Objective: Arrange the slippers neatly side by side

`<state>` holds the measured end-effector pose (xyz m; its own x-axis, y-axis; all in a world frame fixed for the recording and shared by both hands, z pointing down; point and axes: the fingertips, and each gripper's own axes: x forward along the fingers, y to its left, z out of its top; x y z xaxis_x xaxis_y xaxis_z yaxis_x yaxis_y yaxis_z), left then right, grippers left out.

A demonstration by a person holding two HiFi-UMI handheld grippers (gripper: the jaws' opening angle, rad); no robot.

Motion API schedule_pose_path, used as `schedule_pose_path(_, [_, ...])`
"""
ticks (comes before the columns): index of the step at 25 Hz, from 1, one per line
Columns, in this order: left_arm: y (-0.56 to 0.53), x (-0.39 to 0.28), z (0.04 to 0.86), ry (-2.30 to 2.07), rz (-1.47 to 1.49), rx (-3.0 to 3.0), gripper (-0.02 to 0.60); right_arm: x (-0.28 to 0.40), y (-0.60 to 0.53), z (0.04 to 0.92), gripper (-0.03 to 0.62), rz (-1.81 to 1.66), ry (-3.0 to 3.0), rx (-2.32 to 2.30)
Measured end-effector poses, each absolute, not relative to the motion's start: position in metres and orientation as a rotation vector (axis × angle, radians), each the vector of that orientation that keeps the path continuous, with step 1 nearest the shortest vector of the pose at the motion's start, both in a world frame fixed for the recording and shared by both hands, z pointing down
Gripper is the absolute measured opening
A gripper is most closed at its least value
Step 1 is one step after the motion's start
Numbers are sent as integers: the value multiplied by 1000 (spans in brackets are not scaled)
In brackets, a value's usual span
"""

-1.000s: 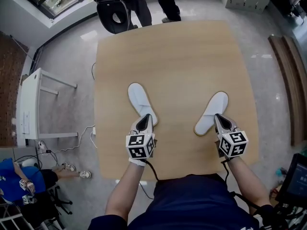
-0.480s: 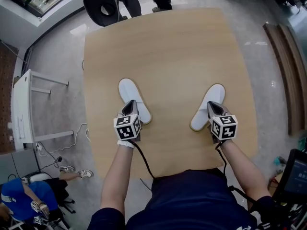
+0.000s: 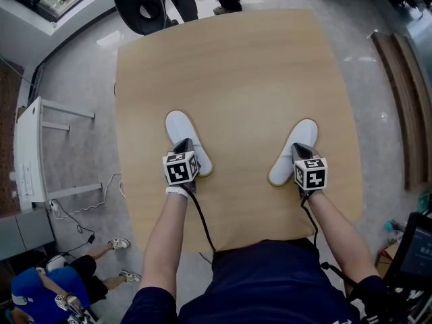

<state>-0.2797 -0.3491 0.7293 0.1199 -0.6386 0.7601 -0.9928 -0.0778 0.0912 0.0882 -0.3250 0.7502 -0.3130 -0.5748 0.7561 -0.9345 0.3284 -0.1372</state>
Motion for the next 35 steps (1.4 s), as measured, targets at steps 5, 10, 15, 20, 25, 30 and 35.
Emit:
schedule_pose_path(5, [-351,-278,747,-1590,742,1765,3,88,-330,769,9,739,-2019,1263])
schedule_pose_path(10, [-346,-269,748,-1592,732,1756,3,87,-333,769,9,712,-2033,1238])
schedule_pose_path(15, [-331,-255,750,-1582,727,1776,3,79,-330,770,9,690,-2059,1205])
schedule_pose_path(20, [-311,-241,750,-1559,722,1803,3,64,-317,770,9,653,-2088,1159])
schedule_pose_path(25, [-298,-226,753,-1551,721,1803,3,53,-311,774,9,627,-2109,1106])
schedule_pose_path(30, [-284,-205,759,-1530,719,1816,3,45,-309,775,9,575,-2130,1058])
schedule_pose_path(35, [-265,-178,759,-1492,716,1858,3,36,-308,771,9,504,-2166,993])
